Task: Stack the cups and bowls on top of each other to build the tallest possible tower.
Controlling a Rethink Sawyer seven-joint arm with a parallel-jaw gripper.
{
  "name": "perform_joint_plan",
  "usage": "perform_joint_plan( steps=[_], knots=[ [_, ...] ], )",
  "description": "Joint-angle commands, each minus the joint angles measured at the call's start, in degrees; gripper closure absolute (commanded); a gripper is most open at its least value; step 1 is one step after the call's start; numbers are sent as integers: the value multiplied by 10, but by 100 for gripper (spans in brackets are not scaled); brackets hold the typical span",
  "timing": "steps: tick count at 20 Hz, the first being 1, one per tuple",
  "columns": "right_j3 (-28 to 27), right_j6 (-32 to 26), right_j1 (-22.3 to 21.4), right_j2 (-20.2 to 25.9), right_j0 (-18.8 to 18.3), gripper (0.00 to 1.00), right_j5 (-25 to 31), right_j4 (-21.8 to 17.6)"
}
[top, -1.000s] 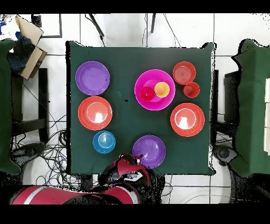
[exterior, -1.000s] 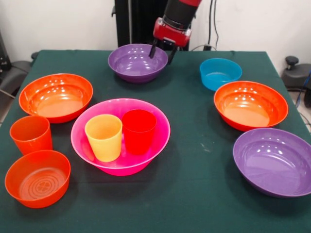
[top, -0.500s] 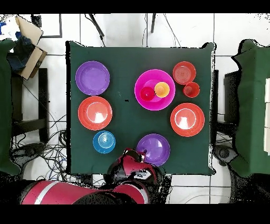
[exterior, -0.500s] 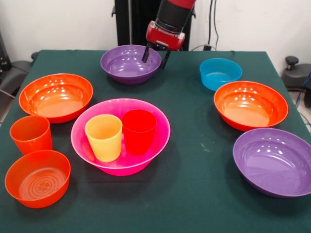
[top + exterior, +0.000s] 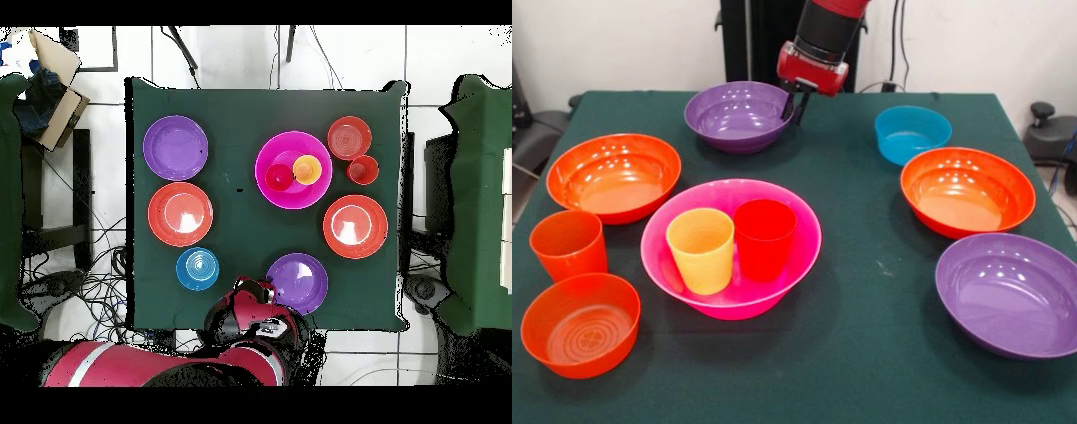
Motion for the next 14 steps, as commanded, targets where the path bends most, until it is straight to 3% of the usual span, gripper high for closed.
perform_joint_plan(
  steps=[1, 4, 6, 9, 14],
  knots=[
    [-45, 44, -69, 83, -17, 100, 115, 4],
    [-44, 28, -152, 77, -14, 100, 228, 20],
    [-60, 20, -184, 78, -20, 100, 284, 25],
    [-83, 14, -212, 95, -39, 100, 331, 27],
    [-99, 8, -235, 145, -85, 100, 352, 27]
  ],
)
